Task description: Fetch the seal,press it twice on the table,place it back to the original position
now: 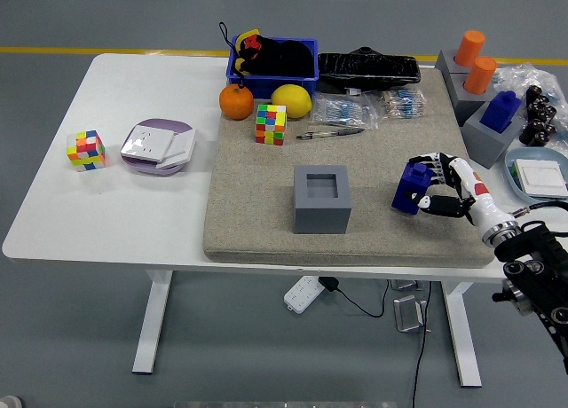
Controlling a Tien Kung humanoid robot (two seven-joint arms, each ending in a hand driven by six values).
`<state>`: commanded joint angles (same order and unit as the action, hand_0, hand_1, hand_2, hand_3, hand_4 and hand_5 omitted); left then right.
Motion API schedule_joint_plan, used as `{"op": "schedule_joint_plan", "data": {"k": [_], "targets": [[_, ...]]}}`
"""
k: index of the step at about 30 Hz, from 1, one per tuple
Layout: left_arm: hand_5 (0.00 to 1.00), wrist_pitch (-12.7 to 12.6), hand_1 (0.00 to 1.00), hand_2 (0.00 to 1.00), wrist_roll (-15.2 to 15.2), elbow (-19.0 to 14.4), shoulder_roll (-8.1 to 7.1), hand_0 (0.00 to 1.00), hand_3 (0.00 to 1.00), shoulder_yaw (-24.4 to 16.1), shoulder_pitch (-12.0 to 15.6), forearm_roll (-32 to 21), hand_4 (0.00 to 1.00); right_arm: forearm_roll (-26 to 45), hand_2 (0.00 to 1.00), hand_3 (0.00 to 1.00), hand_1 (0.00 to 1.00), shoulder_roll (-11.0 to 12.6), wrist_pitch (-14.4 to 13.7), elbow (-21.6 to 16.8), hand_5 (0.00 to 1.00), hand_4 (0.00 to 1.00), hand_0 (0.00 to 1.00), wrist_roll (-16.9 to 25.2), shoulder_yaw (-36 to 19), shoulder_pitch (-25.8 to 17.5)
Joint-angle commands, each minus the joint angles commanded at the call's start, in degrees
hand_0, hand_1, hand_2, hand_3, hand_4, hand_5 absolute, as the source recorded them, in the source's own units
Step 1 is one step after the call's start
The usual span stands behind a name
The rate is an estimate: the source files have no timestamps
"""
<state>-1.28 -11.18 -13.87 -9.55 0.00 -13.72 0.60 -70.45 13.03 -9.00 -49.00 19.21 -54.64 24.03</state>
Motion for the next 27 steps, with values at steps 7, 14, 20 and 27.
{"op": "schedule_joint_plan", "data": {"k": [7, 14, 20, 27], "targets": [[0.441, 0.0, 0.742, 0.738, 0.1, 0.0, 0.05, 0.791, 0.761, 0.0, -0.1, -0.1, 0.623, 0.0, 0.44, 0.438, 0.413, 0.2, -0.1, -0.7, 0.002, 0.742, 0.565, 0.0, 0.1, 0.0], [0.44, 0.0, 0.742, 0.738, 0.1, 0.0, 0.06, 0.791, 0.761, 0.0, -0.1, -0.3, 0.623, -1.4, 0.44, 0.438, 0.411, 1.1, -0.5, -6.8, 0.002, 0.742, 0.563, -0.6, -1.9, 0.2], [0.441, 0.0, 0.743, 0.738, 0.1, 0.0, -0.08, 0.791, 0.761, -0.2, 0.0, -0.2, 0.623, -2.6, 0.44, 0.437, 0.409, 2.7, -0.8, -16.1, 0.002, 0.739, 0.562, -2.3, -3.3, 1.7], [0.441, 0.0, 0.743, 0.738, 0.1, 0.0, 0.0, 0.791, 0.761, -0.6, -0.1, 0.1, 0.623, -2.1, 0.438, 0.433, 0.405, 2.6, -0.7, -22.4, 0.002, 0.739, 0.558, -3.5, -2.0, 2.3]]}}
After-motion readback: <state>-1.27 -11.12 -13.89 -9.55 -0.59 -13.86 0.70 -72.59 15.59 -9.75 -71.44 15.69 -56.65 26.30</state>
